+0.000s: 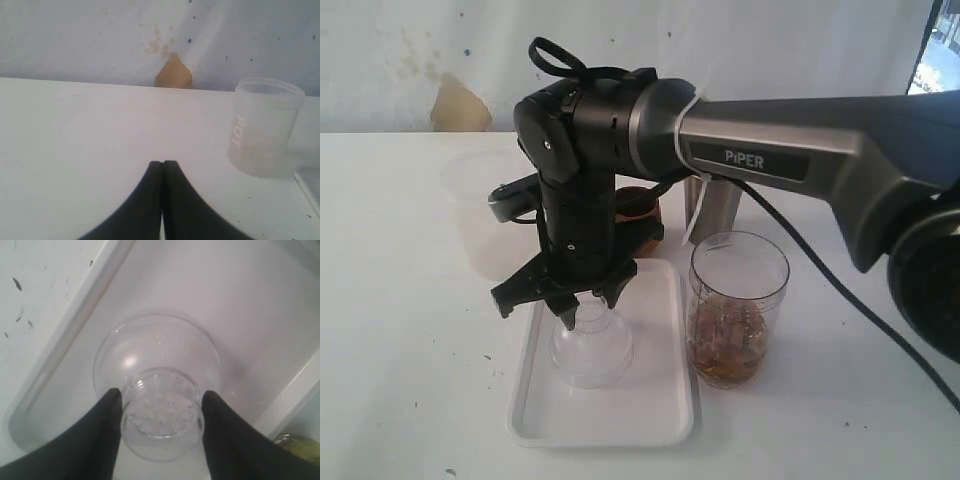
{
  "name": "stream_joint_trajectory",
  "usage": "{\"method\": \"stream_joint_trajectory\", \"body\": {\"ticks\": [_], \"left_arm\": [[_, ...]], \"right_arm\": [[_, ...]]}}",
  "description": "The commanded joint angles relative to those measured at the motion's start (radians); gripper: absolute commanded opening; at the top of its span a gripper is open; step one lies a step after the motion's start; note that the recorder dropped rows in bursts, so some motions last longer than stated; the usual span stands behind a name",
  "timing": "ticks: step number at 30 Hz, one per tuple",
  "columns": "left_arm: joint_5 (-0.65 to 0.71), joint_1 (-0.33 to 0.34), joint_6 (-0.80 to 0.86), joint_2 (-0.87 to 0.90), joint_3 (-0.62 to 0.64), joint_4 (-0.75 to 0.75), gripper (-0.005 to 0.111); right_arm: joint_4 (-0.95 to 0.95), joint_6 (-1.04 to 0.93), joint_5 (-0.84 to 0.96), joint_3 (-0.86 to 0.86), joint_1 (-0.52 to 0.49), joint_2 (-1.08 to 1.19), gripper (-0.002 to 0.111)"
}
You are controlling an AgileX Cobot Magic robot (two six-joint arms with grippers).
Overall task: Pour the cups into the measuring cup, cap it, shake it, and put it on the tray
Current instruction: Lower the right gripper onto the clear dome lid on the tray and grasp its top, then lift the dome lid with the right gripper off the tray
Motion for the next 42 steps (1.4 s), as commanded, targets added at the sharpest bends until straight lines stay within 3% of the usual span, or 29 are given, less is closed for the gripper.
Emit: {"method": "stream_joint_trajectory", "body": {"ticks": [1,5,20,36,42], "left_arm": [[0.002,-0.001,0.0,-0.004,0.005,0.002,0.0],[0.002,-0.001,0.0,-0.004,0.005,0.002,0.0],[0.002,-0.001,0.0,-0.004,0.005,0.002,0.0],[0.002,-0.001,0.0,-0.004,0.005,0.002,0.0],[0.002,-0.001,0.0,-0.004,0.005,0.002,0.0]], "right_arm": [[-0.008,-0.035,-0.006,-0.006,-0.008,-0.004,0.021],[-0.008,-0.07,-0.004,-0.006,-0.008,-0.008,0.0],[-0.001,-0.098,0.058,-0.044,-0.007,-0.228,0.0],[-0.133,-0.086,0.058,-0.04,-0.008,-0.456,0.0],[-0.13,-0.064,0.058,0.039,-0.031,-0.552,0.0]]}}
